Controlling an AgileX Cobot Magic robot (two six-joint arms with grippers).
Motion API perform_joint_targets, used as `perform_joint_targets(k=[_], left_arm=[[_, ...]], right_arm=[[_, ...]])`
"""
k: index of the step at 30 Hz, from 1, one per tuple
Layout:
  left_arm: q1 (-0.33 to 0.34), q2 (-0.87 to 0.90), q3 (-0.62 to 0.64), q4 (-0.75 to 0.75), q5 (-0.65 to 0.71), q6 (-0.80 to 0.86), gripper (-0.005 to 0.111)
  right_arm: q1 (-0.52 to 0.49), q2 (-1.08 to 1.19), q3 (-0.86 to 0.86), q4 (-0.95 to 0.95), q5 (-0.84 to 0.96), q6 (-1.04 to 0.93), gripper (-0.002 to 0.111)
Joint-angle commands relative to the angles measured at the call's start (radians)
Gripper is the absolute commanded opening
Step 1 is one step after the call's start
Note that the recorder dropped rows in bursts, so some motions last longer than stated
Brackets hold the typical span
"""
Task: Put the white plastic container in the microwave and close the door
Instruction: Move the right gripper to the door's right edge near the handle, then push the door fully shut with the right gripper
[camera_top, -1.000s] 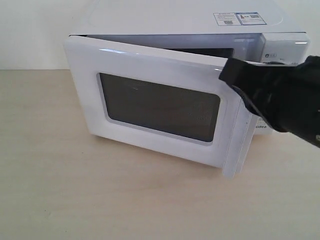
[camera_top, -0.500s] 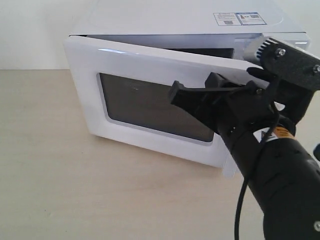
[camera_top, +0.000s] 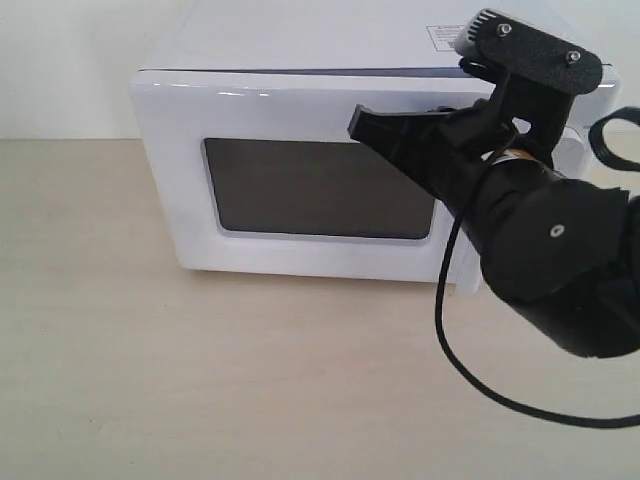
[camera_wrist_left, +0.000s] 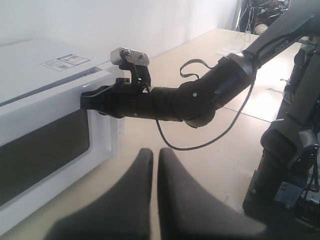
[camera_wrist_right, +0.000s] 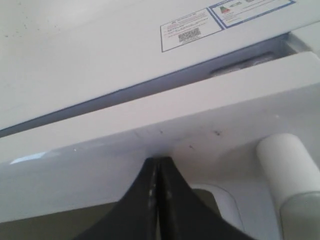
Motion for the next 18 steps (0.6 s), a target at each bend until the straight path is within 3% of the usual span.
perform_joint_targets(k=[1,18], left_arm=[[-0.009,-0.006,0.004,0.003,0.005,-0.009,0.004],[-0.009,-0.006,0.004,0.003,0.009,-0.012,0.004]], right_arm=[[-0.053,0.001,-0.029,-0.006,0.076,-0.066,0.0],[-0.102,0.025,-0.12,-0.002,0.141,-0.185,0.0]])
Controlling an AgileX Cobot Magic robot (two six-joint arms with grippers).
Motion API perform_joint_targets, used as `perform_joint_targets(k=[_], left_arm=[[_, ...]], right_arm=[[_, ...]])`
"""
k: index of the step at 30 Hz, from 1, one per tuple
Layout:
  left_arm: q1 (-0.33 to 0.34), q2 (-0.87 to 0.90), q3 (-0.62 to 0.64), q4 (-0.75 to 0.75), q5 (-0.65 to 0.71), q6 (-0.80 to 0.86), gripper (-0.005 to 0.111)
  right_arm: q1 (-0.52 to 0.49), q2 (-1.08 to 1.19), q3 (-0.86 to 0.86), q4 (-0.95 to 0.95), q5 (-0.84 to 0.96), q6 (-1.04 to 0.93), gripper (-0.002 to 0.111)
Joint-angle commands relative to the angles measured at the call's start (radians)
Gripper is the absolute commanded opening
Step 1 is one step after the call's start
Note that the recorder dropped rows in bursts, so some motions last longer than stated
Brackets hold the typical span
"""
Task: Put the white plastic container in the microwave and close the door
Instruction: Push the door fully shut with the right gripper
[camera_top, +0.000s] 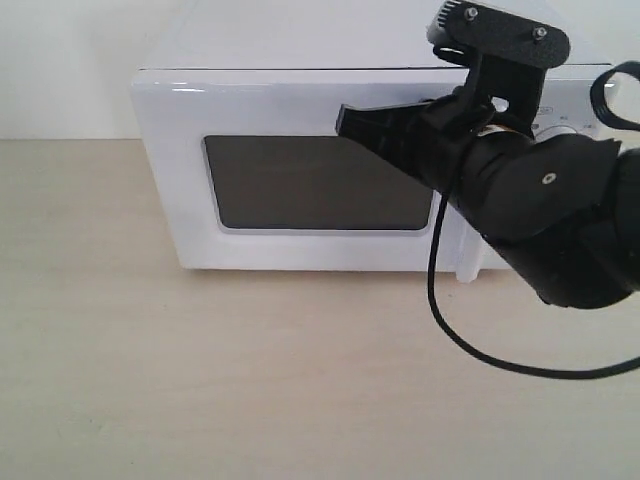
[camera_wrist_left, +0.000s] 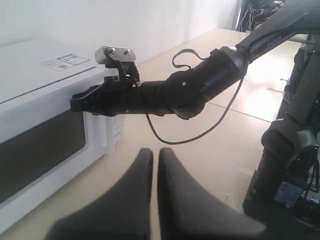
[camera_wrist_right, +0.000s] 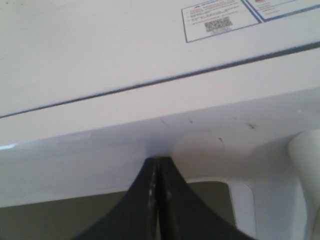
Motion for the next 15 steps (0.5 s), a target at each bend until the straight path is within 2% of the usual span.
perform_joint_targets(k=[1,6,12,15], left_arm=[[-0.009,-0.006,0.004,0.003,0.009,-0.012,0.004],[-0.009,-0.006,0.004,0.003,0.009,-0.012,0.004],[-0.009,-0.006,0.006,0.01,-0.004,-0.012,0.004],[-0.009,-0.006,0.006,0.01,-0.05,-0.012,0.004]], right_arm=[[-0.048,0.005,-0.045,-0.02,0.012,-0.039,0.0],[-0.062,0.002,-0.054,-0.02,0.038,-0.06,0.0],[-0.06,-0.073,-0.042,-0.017,0.174,-0.109,0.0],[-0.06,-0.154,-0.008,-0.017,0.249,-0.224,0.0]])
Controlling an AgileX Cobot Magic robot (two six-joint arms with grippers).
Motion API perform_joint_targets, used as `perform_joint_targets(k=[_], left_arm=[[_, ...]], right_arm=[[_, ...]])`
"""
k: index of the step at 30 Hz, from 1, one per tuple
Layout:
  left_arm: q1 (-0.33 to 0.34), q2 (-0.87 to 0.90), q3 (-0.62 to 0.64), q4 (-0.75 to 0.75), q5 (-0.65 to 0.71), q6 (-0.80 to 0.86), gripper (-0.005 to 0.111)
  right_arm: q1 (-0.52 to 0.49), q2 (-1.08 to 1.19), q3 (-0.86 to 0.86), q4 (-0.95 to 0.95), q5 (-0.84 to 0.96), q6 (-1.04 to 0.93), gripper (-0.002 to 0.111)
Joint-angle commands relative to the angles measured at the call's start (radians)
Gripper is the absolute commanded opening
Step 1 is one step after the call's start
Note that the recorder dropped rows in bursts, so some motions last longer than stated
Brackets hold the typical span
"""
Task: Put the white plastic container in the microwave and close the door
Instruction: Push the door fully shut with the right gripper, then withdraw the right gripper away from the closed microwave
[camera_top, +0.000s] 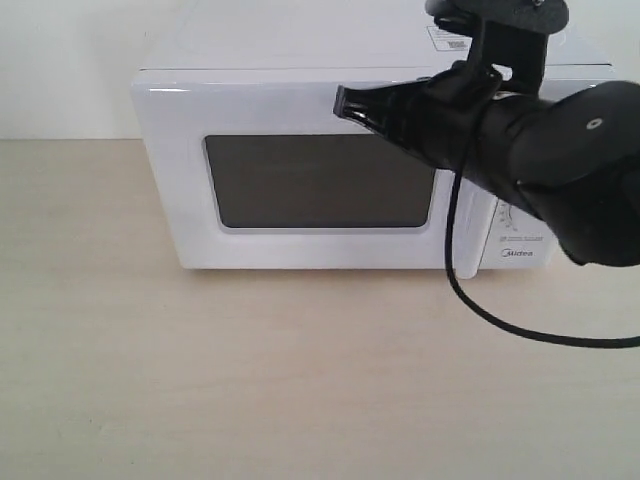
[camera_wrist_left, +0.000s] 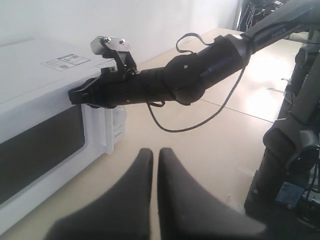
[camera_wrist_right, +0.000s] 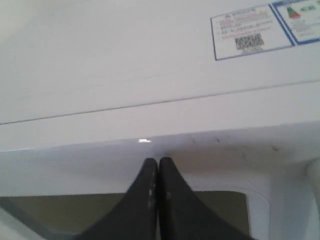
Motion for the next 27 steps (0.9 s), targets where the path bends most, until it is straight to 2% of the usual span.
perform_joint_targets(k=[1,3,9,14,22,27], left_arm=[[-0.009,-0.004,0.006,0.006,-0.063,-0.012,0.004],[-0.009,0.0,0.006,0.003,-0.095,-0.012,0.004],[-0.009,0.021,0.006,-0.002,-0.149,-0.012,0.004],[-0.009,0.023,0.006,-0.063,-0.23,-0.012,0.004],[-0.009,0.023,0.006,-0.08,-0.226,-0.014,0.004],[-0.009,0.023,0.006,-0.08,-0.226,-0.014,0.004]], right_arm=[[-0.008,-0.128,0.047,-0.021,0.097,-0.162,0.0],[-0.008,-0.207,0.09,-0.021,0.137,-0.23,0.0],[-0.01,-0.473,0.219,-0.021,0.264,-0.233,0.0],[-0.01,-0.699,0.305,-0.021,0.346,-0.243,0.0],[-0.01,-0.981,0.394,-0.021,0.425,-0.253,0.0],[-0.01,-1.079,0.435,-0.021,0.452,-0.253,0.0]])
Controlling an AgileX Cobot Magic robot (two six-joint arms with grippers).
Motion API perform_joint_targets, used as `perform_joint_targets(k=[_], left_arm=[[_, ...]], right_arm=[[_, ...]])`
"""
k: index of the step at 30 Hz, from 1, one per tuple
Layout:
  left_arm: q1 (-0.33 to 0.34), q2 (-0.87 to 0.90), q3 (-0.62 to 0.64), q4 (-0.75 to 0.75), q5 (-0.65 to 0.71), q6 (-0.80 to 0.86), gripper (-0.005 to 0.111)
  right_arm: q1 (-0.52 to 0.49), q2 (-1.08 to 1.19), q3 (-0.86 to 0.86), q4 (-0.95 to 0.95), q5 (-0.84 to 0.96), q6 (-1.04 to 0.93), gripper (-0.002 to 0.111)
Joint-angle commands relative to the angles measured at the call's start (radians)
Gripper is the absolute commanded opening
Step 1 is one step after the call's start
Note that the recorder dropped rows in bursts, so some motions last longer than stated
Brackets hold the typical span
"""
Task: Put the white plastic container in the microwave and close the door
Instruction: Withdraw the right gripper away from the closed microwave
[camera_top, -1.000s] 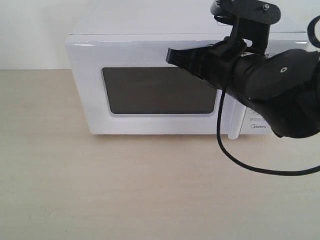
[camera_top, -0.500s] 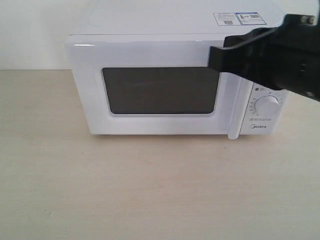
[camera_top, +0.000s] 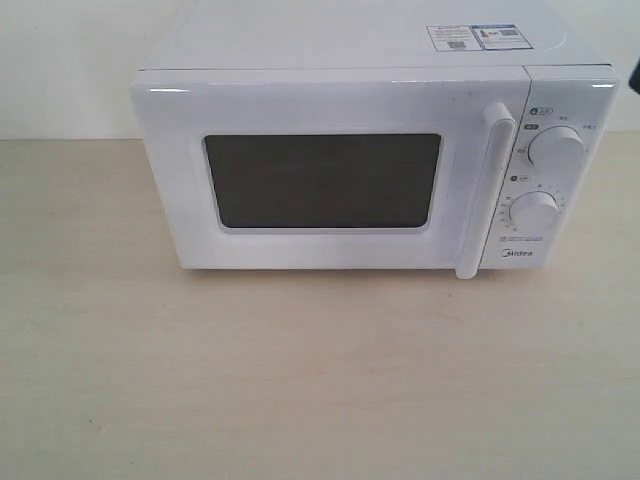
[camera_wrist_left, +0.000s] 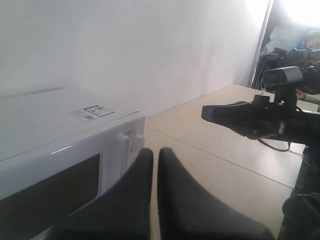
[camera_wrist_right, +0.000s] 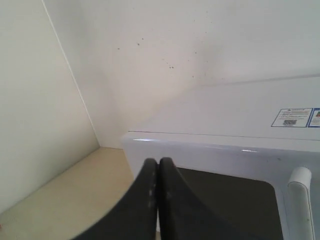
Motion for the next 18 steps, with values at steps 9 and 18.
perform_joint_targets(k=[9,18], left_arm=[[-0.009,0.003,0.006,-0.017,-0.013,-0.012,0.004],[-0.009,0.003,0.006,-0.014,-0.013,-0.007,0.004]], right_arm=[[-0.004,-0.092,0.03,-0.011,0.153,-0.016,0.0],[-0.004,-0.092,0.03,-0.011,0.199,-0.018,0.0]])
